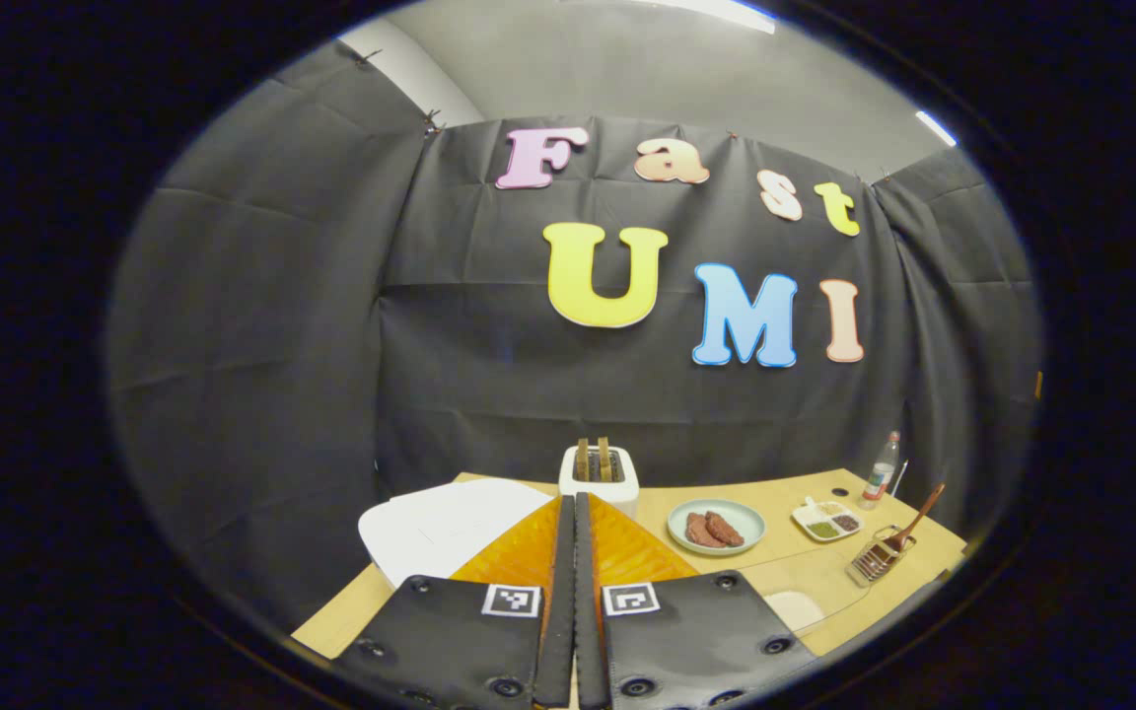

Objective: Close the left gripper, press the button to open the rice cooker; take a wooden spoon from the chopstick holder with the right hand, scoop a spoonful of rice and pour it into the rice cooker, then put the wooden spoon back into the chopstick holder.

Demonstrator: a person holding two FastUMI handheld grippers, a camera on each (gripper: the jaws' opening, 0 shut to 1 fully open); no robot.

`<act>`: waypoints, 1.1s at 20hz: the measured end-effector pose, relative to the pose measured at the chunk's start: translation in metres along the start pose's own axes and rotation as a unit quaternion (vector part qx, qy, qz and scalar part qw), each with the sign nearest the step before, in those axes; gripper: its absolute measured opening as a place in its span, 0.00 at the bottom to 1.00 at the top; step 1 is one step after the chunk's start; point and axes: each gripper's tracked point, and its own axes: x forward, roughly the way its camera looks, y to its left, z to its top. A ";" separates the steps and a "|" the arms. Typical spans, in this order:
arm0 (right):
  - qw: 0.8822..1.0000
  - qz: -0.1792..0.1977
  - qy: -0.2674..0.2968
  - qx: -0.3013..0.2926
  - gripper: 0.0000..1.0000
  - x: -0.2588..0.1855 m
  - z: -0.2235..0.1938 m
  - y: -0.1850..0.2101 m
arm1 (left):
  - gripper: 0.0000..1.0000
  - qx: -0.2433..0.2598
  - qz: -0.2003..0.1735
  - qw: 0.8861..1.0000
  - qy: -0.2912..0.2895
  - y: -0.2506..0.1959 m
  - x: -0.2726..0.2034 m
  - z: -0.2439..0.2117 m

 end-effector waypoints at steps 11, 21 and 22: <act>0.999 -0.024 0.014 -0.016 0.98 -0.011 -0.006 0.001 | 0.09 -0.007 -0.005 0.996 0.089 0.013 0.056 -0.082; 0.999 -0.027 0.015 -0.019 0.97 -0.011 -0.007 -0.007 | 0.10 -0.036 0.005 0.992 0.119 0.018 0.067 -0.107; 0.999 -0.025 0.015 -0.017 0.97 -0.011 -0.008 -0.007 | 0.12 -0.052 0.007 0.991 0.121 0.018 0.069 -0.105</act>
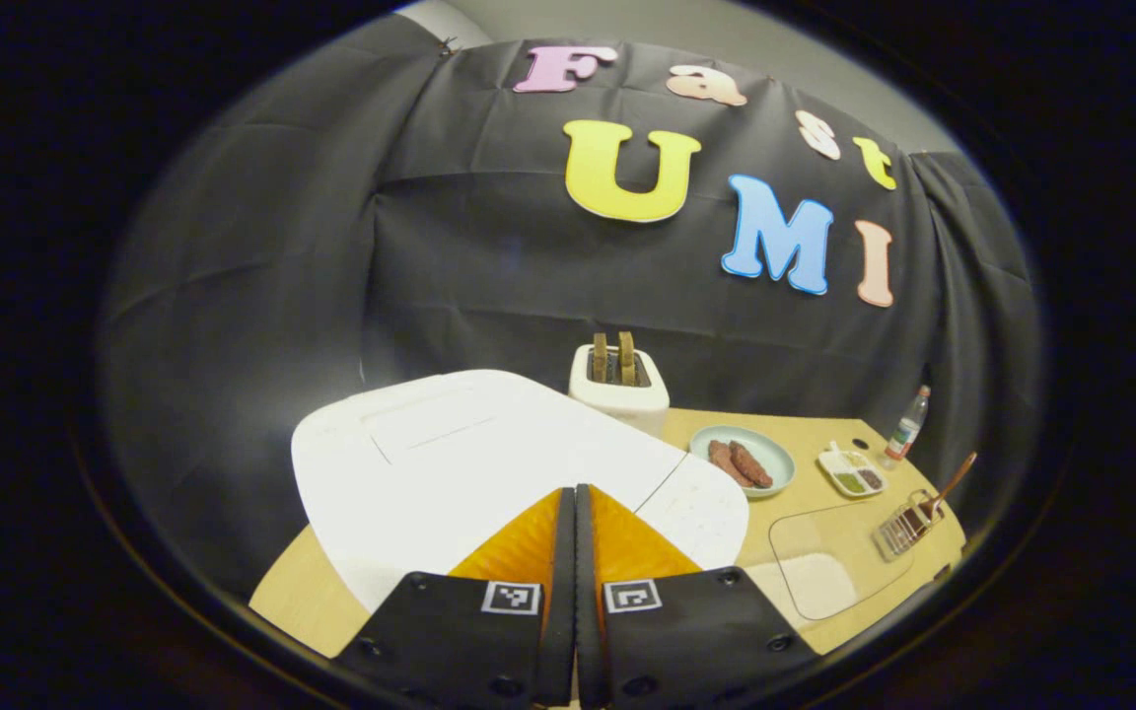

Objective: Close the left gripper, press the button to open the rice cooker; take a wooden spoon from the chopstick holder with the right hand, scoop a spoonful of rice and pour it into the rice cooker, then put the wooden spoon back into the chopstick holder.

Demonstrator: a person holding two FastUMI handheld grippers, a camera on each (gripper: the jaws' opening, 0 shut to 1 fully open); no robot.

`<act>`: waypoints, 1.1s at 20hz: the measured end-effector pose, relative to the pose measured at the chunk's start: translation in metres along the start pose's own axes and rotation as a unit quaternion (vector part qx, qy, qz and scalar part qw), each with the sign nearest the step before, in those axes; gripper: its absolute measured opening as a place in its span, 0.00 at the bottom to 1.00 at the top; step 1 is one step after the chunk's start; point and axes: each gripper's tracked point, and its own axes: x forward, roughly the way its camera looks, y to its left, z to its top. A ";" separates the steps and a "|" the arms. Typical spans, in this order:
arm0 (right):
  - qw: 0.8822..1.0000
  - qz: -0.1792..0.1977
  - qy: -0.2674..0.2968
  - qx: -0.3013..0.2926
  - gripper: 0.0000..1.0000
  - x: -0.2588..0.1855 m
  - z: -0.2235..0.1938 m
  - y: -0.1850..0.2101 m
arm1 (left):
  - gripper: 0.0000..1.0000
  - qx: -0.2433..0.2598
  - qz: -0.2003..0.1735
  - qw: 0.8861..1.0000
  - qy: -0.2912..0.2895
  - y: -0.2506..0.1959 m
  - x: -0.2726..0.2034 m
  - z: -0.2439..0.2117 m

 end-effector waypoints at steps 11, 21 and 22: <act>1.000 0.025 -0.012 0.008 0.97 0.010 0.006 -0.014 | 0.08 0.034 0.039 0.998 -0.041 0.002 -0.020 0.049; 0.998 0.058 -0.024 0.030 0.97 0.040 0.009 -0.028 | 0.08 0.043 0.086 0.985 -0.145 -0.010 -0.088 0.131; 0.997 0.062 -0.024 0.033 0.97 0.044 0.007 -0.029 | 0.09 0.042 0.087 0.982 -0.160 -0.014 -0.099 0.137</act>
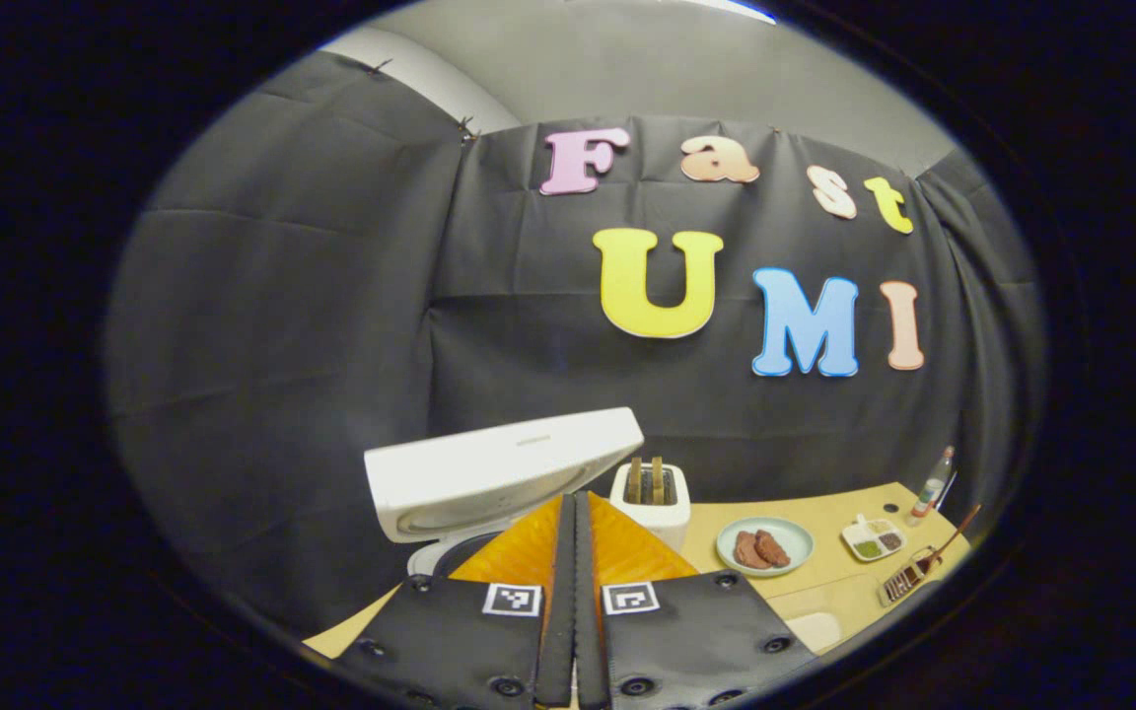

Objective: Close the left gripper, press the button to open the rice cooker; take a wooden spoon from the chopstick holder with the right hand, scoop a spoonful of rice and pour it into the rice cooker, then put the wooden spoon back into the chopstick holder.

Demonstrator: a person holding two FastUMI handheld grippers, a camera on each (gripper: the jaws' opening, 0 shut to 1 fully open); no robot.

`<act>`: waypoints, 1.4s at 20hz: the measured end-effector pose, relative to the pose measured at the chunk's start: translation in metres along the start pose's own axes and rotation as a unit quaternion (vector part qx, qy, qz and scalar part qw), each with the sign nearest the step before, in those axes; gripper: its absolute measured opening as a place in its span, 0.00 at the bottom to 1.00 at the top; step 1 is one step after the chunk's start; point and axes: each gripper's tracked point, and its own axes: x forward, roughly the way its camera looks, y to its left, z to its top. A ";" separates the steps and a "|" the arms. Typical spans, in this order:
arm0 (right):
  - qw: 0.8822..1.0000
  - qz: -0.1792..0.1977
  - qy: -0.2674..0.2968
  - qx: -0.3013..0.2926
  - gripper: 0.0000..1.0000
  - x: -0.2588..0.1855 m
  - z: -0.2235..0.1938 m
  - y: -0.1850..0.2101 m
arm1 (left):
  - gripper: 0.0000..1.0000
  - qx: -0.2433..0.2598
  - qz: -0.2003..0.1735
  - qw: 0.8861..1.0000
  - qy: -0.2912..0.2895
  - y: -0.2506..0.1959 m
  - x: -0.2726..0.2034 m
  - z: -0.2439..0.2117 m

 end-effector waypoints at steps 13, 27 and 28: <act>0.999 0.034 0.021 0.027 0.98 0.057 -0.031 -0.013 | 0.93 0.040 -0.035 0.993 -0.107 -0.064 -0.123 0.069; 0.982 0.064 0.156 0.091 0.98 0.142 -0.150 -0.020 | 0.93 0.036 -0.006 0.993 -0.110 -0.088 -0.192 0.077; 0.979 0.063 0.167 0.100 0.98 0.145 -0.160 -0.020 | 0.93 0.041 -0.001 0.993 -0.110 -0.088 -0.194 0.078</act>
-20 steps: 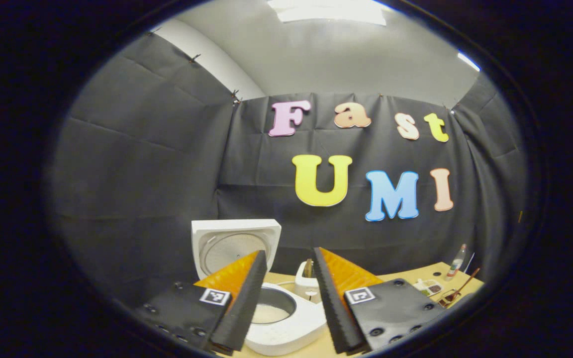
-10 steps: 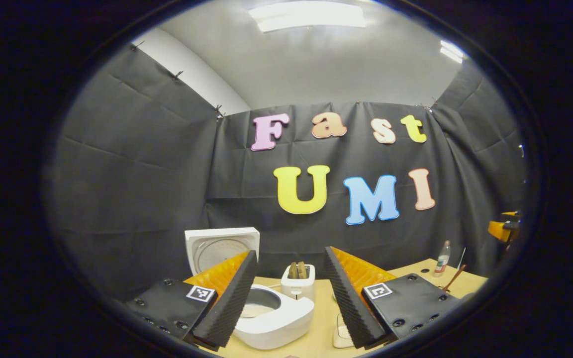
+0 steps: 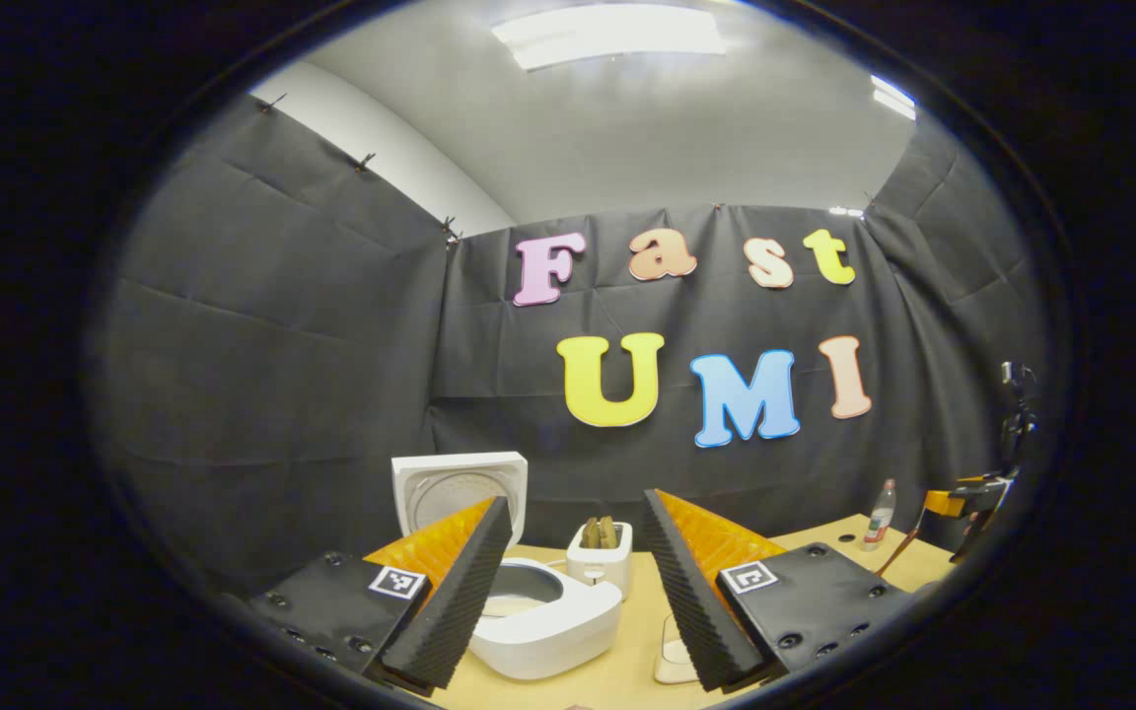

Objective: Close the left gripper, press the button to open the rice cooker; take a wooden spoon from the chopstick holder with the right hand, scoop a spoonful of rice and pour it into the rice cooker, then put the wooden spoon back into the chopstick holder.

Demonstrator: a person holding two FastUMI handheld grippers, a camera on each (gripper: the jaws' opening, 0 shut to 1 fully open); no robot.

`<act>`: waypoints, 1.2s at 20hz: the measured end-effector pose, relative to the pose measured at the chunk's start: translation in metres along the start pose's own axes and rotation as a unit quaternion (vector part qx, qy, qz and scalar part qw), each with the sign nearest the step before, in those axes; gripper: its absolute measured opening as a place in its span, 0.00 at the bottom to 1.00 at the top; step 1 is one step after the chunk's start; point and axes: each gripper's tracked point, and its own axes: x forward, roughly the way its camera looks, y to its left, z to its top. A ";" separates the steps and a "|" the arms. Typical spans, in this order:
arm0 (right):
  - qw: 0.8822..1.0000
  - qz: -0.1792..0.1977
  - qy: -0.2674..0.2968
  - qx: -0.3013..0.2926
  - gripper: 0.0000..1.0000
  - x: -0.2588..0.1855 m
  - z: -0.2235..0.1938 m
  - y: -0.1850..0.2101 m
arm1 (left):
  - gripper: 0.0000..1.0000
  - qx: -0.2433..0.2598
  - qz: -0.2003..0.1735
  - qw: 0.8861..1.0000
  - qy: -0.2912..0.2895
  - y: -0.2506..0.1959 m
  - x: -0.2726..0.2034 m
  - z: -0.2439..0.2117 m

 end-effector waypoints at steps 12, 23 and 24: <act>0.991 0.013 0.126 0.051 0.87 0.052 -0.098 -0.010 | 0.96 0.027 0.032 0.999 0.013 0.003 -0.026 0.005; 0.978 0.030 0.182 0.094 0.29 0.064 -0.129 0.006 | 0.89 0.033 0.043 0.998 0.027 0.009 -0.033 0.000; 0.978 0.030 0.179 0.101 0.20 0.076 -0.132 0.007 | 0.89 0.033 0.043 0.998 0.027 0.010 -0.034 -0.001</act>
